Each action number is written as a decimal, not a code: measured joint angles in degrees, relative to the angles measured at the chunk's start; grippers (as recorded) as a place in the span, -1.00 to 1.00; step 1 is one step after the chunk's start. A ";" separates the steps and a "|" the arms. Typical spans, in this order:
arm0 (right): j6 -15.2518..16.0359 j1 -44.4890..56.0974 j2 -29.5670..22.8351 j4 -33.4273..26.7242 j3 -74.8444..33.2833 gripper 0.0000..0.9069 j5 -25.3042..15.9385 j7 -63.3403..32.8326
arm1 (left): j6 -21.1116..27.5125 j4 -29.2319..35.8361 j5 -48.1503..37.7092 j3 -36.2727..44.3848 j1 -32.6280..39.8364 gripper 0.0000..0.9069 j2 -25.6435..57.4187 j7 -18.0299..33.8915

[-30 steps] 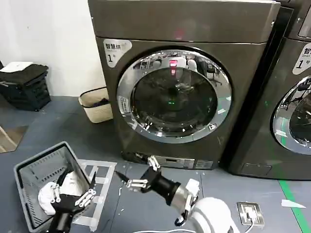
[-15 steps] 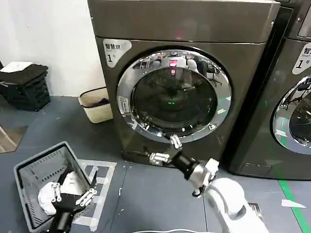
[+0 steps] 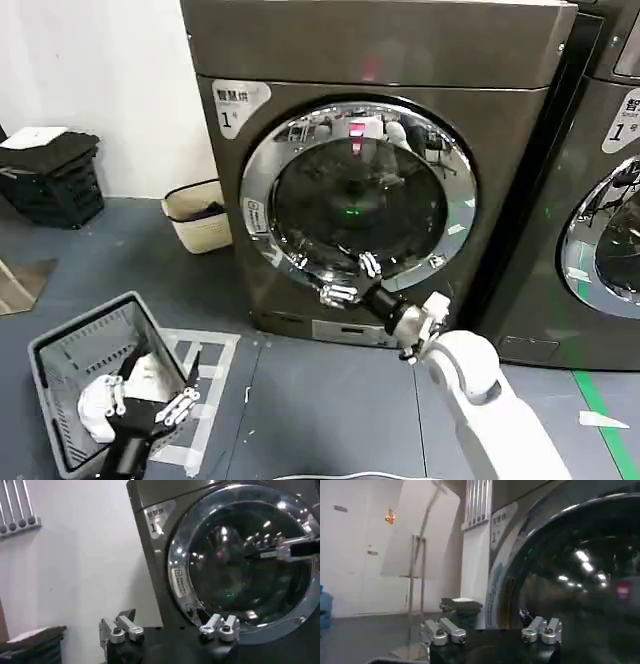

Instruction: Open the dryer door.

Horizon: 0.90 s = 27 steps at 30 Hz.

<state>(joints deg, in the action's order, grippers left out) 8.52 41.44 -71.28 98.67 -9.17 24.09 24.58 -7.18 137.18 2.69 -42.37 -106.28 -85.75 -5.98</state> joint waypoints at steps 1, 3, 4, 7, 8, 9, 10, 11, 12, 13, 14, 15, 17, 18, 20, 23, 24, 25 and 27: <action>-0.10 -0.57 -0.09 -0.64 0.37 1.00 -0.01 -0.06 | 0.00 0.05 0.01 0.04 0.00 1.00 -0.01 0.00; -0.35 -1.51 -0.34 -1.83 1.04 1.00 -0.02 -0.28 | 0.00 0.17 0.05 0.12 0.00 1.00 -0.02 -0.02; -0.44 -1.95 -0.44 -2.37 1.28 1.00 -0.05 -0.35 | 0.00 0.20 0.09 0.15 -0.01 1.00 -0.01 -0.03; -0.88 -3.47 -0.81 -3.81 1.98 1.00 -0.06 -0.68 | 0.00 0.22 0.14 0.20 -0.06 1.00 -0.03 -0.05; -1.06 -3.89 -0.94 -4.25 2.17 1.00 -0.06 -0.81 | 0.00 0.22 0.17 0.23 -0.08 1.00 -0.03 -0.05; -1.19 -4.32 -1.10 -4.70 2.36 1.00 -0.07 -0.90 | 0.00 0.23 0.19 0.25 -0.10 1.00 -0.03 -0.05; -1.25 -4.71 -1.23 -5.06 2.52 1.00 -0.06 -0.95 | -0.01 0.23 0.20 0.24 -0.10 1.00 -0.03 -0.05; -1.30 -5.14 -1.34 -5.47 2.72 1.00 -0.06 -1.01 | 0.00 0.23 0.21 0.24 -0.10 1.00 -0.03 -0.05; -1.35 -5.60 -1.48 -5.90 2.94 1.00 -0.06 -1.12 | -0.01 0.23 0.23 0.25 -0.10 1.00 -0.03 -0.05; -1.36 -6.07 -1.62 -6.35 3.17 1.00 -0.07 -1.23 | -0.02 0.23 0.24 0.26 -0.11 1.00 -0.02 -0.06; -1.37 -6.55 -1.76 -6.77 3.43 1.00 -0.07 -1.38 | -0.02 0.24 0.24 0.26 -0.11 1.00 -0.02 -0.06; -1.37 -7.01 -1.91 -7.12 3.67 1.00 -0.09 -1.47 | -0.02 0.24 0.24 0.26 -0.12 1.00 0.02 -0.08; -1.41 -7.82 -2.21 -7.76 4.16 1.00 -0.15 -1.52 | -0.02 0.24 0.25 0.26 -0.11 1.00 0.05 -0.11; -1.40 -8.20 -2.35 -8.10 4.45 1.00 -0.19 -1.52 | -0.01 0.25 0.26 0.26 -0.10 1.00 0.06 -0.12; -1.41 -8.99 -2.63 -8.75 4.96 1.00 -0.22 -1.55 | -0.01 0.25 0.28 0.26 -0.08 1.00 0.06 -0.13; -1.41 -10.10 -3.11 -9.57 5.64 1.00 -0.30 -1.78 | -0.02 0.24 0.30 0.28 -0.03 1.00 0.06 -0.14; -1.40 -10.48 -3.21 -9.93 5.92 1.00 -0.32 -1.86 | -0.02 0.24 0.30 0.29 -0.03 1.00 0.05 -0.14; -1.40 -10.88 -3.37 -10.30 6.24 1.00 -0.33 -1.97 | -0.01 0.21 0.30 0.29 -0.02 1.00 0.06 -0.14; -1.40 -11.50 -3.64 -10.90 6.70 1.00 -0.36 -2.15 | -0.02 0.15 0.31 0.30 0.00 1.00 0.05 -0.14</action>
<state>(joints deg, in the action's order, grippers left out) 7.12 29.93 -74.91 87.77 -2.47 23.73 22.43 -7.19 137.32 3.00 -42.07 -106.28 -85.70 -6.11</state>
